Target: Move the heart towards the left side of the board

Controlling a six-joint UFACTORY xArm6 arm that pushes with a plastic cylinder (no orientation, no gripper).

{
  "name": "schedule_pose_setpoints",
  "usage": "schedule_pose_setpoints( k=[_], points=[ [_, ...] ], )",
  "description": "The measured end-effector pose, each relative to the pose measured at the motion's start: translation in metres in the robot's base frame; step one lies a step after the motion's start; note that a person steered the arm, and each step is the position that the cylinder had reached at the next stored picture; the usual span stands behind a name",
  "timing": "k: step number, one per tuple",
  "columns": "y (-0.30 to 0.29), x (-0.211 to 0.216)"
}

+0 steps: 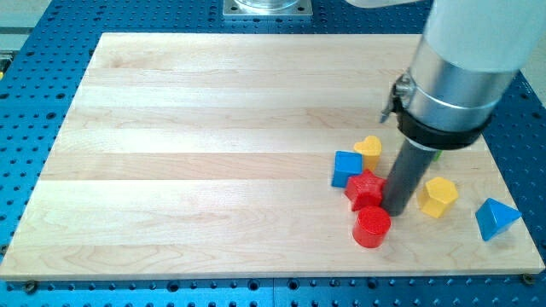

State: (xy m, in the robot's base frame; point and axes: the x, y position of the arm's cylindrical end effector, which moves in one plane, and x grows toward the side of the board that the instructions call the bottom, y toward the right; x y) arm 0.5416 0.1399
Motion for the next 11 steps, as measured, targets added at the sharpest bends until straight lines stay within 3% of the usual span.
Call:
schedule_pose_setpoints(
  k=[1,3,4,5,6,8,11],
  points=[
    [-0.01,-0.01],
    [0.036,-0.003],
    [0.02,-0.056],
    [-0.031,-0.095],
    [-0.074,-0.097],
    [-0.098,-0.097],
    [-0.244,-0.069]
  ],
)
